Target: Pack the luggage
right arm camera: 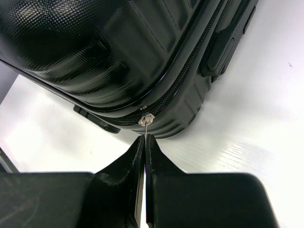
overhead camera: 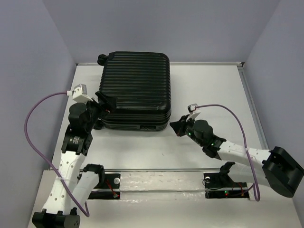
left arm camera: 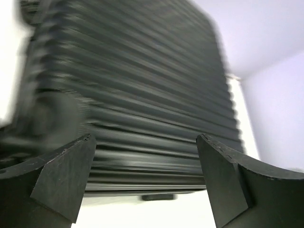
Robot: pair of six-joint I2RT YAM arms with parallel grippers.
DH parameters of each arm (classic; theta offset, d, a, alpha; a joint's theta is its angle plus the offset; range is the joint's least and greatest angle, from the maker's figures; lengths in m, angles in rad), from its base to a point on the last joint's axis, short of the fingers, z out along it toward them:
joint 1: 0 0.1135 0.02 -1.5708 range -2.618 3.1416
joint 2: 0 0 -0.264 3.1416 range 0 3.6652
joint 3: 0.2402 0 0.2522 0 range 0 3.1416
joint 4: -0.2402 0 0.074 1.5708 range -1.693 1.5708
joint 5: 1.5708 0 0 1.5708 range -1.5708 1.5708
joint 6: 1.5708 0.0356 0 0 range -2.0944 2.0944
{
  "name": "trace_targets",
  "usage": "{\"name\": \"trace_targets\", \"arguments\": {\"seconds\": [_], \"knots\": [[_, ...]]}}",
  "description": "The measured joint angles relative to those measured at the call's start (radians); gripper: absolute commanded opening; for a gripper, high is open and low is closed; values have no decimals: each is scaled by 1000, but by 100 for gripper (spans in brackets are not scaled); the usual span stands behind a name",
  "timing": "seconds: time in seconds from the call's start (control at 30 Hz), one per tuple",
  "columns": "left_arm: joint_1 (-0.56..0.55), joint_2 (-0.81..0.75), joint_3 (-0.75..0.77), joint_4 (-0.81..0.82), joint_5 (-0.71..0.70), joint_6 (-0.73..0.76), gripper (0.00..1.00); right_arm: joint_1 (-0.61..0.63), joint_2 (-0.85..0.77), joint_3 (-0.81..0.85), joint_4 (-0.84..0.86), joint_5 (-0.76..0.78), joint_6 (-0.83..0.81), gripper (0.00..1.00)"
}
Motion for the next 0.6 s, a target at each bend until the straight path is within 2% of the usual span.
{"name": "trace_targets", "arguments": {"seconds": [0.17,0.33,0.6], "knots": [[57,7,2,-98,-103,63,99,-12,-50,-6,-50,-12,1,7],[249,43,3,-113,-23,83,99,-12,-49,-5,-56,-33,-1,7],[303,40,-27,-128,35,66,99,-12,-49,-5,-63,-58,-11,7]]}}
